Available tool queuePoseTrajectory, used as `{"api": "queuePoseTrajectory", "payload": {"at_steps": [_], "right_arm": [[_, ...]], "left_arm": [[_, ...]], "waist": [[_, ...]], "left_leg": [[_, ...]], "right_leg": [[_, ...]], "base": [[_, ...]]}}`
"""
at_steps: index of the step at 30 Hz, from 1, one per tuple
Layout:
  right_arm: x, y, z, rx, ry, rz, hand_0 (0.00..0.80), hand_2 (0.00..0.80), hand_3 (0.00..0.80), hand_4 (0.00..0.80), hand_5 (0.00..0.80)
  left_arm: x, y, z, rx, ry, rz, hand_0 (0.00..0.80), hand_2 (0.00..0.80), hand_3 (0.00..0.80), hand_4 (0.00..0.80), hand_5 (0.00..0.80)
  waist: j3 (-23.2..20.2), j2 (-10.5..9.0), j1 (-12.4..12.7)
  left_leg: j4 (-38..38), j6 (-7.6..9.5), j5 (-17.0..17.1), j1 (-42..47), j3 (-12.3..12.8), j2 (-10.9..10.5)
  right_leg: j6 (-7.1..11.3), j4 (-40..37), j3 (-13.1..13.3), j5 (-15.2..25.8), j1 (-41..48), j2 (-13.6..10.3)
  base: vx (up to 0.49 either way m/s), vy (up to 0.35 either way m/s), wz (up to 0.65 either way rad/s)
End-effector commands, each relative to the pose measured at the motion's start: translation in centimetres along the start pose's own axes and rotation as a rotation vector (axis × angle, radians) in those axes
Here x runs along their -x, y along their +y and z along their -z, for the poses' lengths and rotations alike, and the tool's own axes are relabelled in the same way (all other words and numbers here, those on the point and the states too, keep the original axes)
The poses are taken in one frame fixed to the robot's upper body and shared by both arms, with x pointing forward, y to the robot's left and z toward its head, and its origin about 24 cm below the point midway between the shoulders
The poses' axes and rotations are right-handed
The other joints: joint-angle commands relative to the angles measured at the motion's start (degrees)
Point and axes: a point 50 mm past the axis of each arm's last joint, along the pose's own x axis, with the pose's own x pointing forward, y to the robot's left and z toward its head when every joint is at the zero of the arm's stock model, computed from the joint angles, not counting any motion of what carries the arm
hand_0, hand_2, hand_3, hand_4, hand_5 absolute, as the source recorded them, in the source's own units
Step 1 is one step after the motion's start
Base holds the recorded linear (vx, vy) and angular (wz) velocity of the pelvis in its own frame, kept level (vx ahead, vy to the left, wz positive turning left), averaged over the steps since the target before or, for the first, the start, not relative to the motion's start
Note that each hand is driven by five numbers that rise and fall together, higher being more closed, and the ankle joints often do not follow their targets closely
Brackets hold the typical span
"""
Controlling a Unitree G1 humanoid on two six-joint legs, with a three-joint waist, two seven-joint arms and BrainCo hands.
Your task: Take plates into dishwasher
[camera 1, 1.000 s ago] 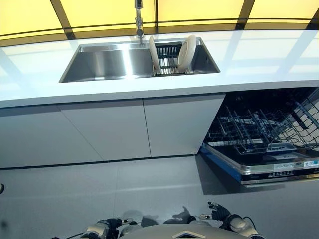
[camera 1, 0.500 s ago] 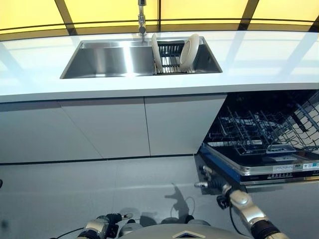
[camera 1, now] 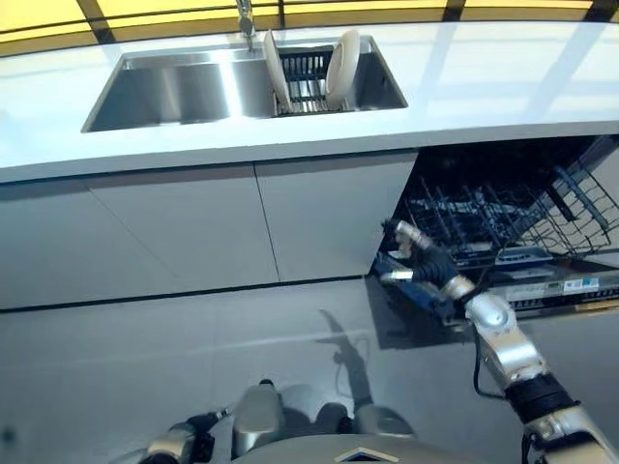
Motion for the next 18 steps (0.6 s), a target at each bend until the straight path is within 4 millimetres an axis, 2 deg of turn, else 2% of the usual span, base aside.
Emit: {"api": "queuePoseTrajectory", "payload": {"at_steps": [1,2,4,9,13,18], "right_arm": [[-1.7,-2.9,-6.3,0.054,-0.239,0.091,0.0,0.0,0.0,0.0,0.0],[-2.0,-3.6,-7.1,0.041,-0.254,0.122,0.0,0.0,0.0,0.0,0.0],[-2.3,-4.6,-8.4,0.049,-0.288,0.166,0.0,0.0,0.0,0.0,0.0],[-2.3,-6.0,-10.3,0.032,-0.33,0.229,0.0,0.0,0.0,0.0,0.0],[-2.5,-6.9,-11.6,0.018,-0.371,0.251,0.0,0.0,0.0,0.0,0.0],[-2.7,-9.0,-12.6,-0.013,-0.364,0.338,0.0,0.0,0.0,0.0,0.0]], "left_arm": [[0.0,0.1,-0.3,-0.023,-0.048,0.022,0.0,0.0,0.0,0.0,0.0],[0.1,0.4,-0.5,-0.029,-0.057,0.016,0.0,0.0,0.0,0.0,0.0],[0.3,1.2,-1.3,-0.069,-0.079,0.008,0.0,0.0,0.0,0.0,0.0],[0.5,2.2,-1.5,-0.141,-0.069,0.015,0.0,0.0,0.0,0.0,0.0],[0.5,2.6,-1.0,-0.094,-0.056,0.013,0.0,0.0,0.0,0.0,0.0],[0.5,2.7,-1.9,-0.145,-0.083,0.005,0.0,0.0,0.0,0.0,0.0]], "waist": [[-3.82,0.06,0.43],[-4.42,-0.28,0.84],[-5.33,-0.81,1.28],[-7.19,-2.36,2.43],[-8.1,-3.88,3.43],[-8.95,-5.99,4.45]], "left_leg": [[-10.1,0.25,13.28,-0.19,1.26,-1.3],[-9.77,0.49,12.16,0.35,1.02,-1.83],[-9.35,1.39,10.67,1.41,2.2,-2.24],[-8.93,3.15,9.12,1.48,1.4,-4.25],[-8.85,4.54,7.95,1.83,-1.3,-6.5],[-6.74,6.57,5.69,1.28,-2.29,-9.38]], "right_leg": [[3.75,-9.9,-0.02,3.36,12.64,-1.09],[4.24,-9.99,-0.88,3.7,12.85,-1.87],[4.98,-10.06,-3.27,4.01,12.97,-3.17],[6.58,-9.37,-5.44,5.41,12.7,-5.55],[8.04,-8.54,-5.31,8.56,11.35,-7.28],[9.87,-5.54,-4.68,14.6,10.27,-10.0]], "base": [[0.227,0.112,0.19],[0.211,0.094,0.14],[0.186,0.08,-0.12],[0.159,0.071,-0.04],[0.116,0.069,0.09],[0.087,0.084,-0.02]]}}
